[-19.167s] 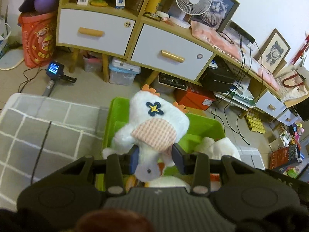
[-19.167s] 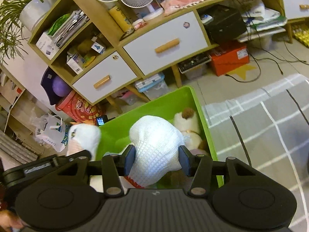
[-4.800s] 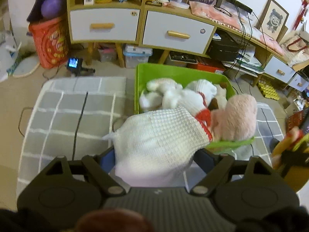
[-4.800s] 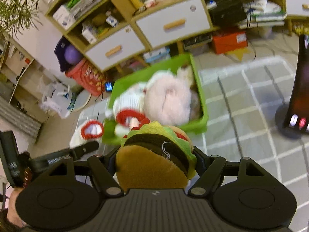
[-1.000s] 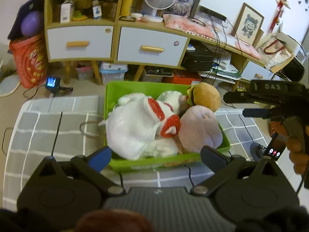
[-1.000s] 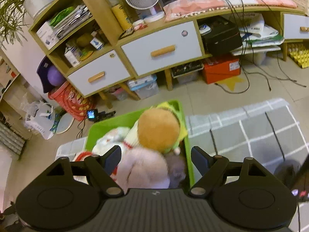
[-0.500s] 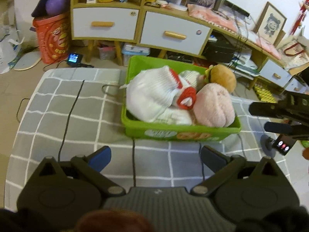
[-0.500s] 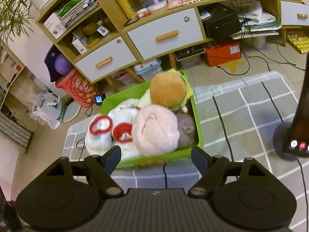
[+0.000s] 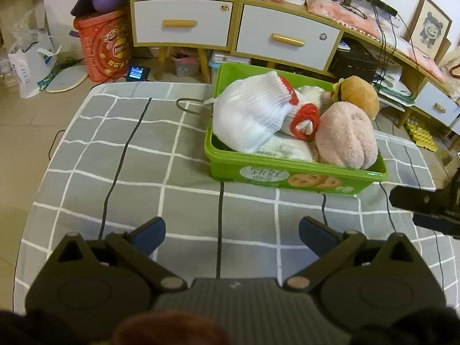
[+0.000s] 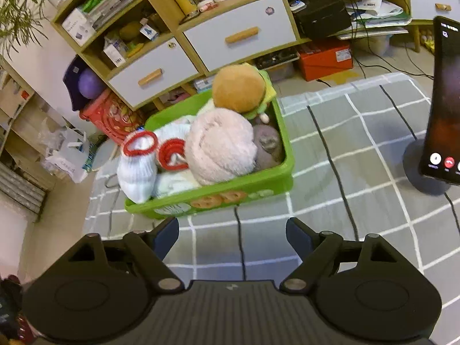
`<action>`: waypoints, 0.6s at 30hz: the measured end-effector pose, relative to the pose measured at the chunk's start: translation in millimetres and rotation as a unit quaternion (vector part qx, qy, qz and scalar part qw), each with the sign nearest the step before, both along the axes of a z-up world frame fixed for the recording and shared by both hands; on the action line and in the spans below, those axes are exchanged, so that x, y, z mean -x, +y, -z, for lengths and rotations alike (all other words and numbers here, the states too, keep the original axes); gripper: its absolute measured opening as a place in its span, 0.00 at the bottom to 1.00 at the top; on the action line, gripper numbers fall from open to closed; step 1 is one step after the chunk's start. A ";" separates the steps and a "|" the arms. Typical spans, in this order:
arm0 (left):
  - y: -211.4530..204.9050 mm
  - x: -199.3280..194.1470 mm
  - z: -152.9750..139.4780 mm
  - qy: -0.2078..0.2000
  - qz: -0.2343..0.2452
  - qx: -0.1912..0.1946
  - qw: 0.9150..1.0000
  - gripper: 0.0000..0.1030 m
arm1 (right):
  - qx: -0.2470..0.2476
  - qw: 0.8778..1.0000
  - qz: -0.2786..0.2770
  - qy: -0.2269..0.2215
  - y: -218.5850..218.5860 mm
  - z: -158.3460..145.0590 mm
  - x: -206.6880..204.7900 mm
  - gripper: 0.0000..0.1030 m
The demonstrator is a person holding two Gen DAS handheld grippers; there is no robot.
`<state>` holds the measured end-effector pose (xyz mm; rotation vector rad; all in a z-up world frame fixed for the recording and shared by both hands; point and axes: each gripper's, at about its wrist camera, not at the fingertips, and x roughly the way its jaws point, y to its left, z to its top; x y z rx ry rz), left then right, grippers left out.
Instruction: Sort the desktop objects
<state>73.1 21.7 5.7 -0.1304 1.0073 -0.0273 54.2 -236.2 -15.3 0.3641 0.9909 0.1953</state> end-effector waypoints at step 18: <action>-19.1 5.2 9.1 0.032 0.005 -0.063 0.997 0.99 | 0.049 0.999 0.005 -0.004 0.8 0.5 13.7 0.90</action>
